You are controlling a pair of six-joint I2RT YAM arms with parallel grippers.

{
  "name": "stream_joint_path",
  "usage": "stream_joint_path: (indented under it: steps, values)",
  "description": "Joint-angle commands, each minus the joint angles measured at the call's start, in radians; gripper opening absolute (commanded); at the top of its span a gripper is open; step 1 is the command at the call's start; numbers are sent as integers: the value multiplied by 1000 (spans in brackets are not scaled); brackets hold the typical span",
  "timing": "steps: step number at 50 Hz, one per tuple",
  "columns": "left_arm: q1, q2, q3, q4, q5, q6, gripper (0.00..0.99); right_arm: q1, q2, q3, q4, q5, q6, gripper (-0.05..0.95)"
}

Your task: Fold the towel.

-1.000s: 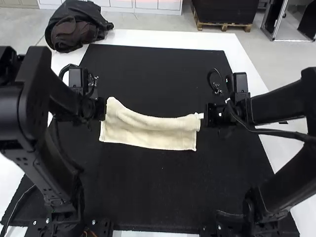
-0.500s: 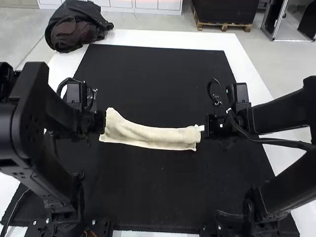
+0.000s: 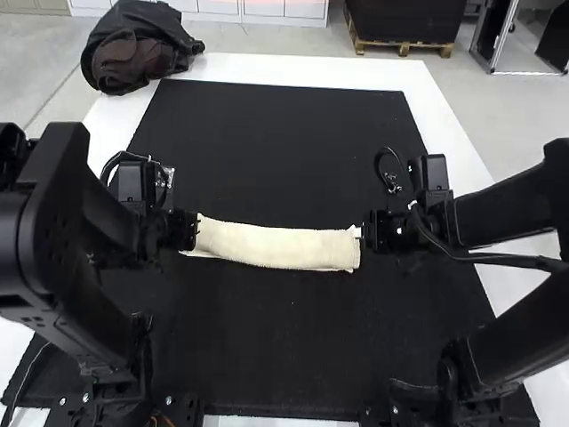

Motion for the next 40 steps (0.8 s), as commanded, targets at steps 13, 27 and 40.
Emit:
stream_joint_path:
  steps: [13, 27, 40]
  values:
    - [12, -31, 12, 113, -134, 17, 961, 0, -10, 17, 35, 43, -39, 766]
    - [12, -78, 41, 95, -166, 14, 961, 28, 32, 50, 12, 76, -46, 879]
    - [12, -123, 79, 24, -185, 14, 961, 33, 150, 81, 12, 63, -46, 892]
